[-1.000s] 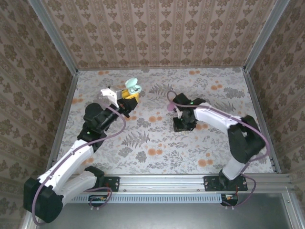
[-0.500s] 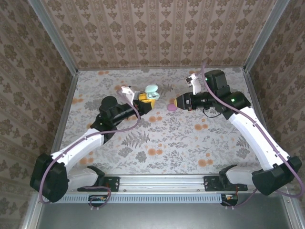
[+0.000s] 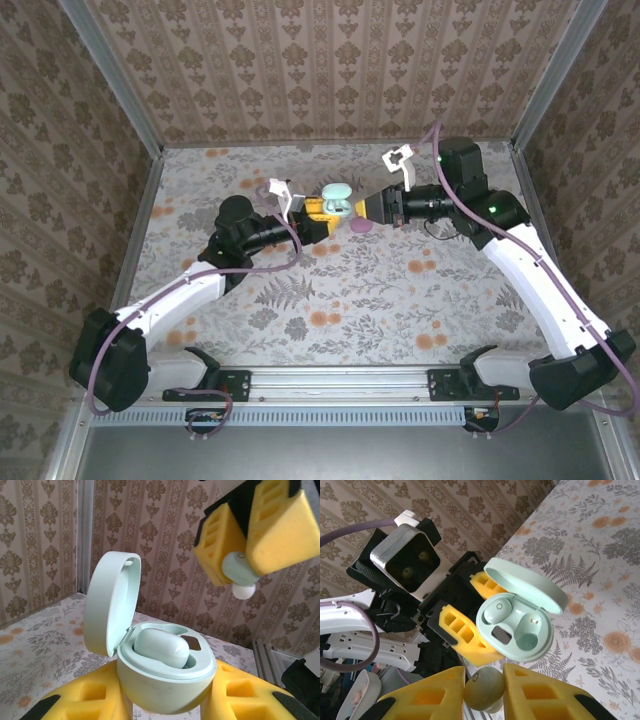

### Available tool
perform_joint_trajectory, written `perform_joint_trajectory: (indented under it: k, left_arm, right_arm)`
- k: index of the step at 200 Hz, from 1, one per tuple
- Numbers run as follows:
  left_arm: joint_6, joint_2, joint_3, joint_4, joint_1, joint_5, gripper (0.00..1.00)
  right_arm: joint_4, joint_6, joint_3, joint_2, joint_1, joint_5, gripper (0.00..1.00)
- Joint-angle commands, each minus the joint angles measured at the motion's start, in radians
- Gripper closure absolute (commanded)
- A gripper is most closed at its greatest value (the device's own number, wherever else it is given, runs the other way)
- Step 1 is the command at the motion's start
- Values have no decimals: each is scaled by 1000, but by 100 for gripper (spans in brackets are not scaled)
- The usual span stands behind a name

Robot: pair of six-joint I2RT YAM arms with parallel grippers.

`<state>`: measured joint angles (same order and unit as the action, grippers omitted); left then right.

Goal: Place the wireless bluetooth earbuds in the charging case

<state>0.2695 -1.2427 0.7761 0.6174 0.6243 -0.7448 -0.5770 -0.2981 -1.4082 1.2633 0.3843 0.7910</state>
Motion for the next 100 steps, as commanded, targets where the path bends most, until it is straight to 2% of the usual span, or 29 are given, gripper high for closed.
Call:
perform_joint_trajectory:
  k: [1,100]
  left_arm:
    - [-6,2,36,42,12,-44,71]
    - [-7,4,50,41,23,-48,71]
  right_arm:
    - [60,-19,-30,17,2,33,74]
    - [90,-16,-22,62,10,-4,75]
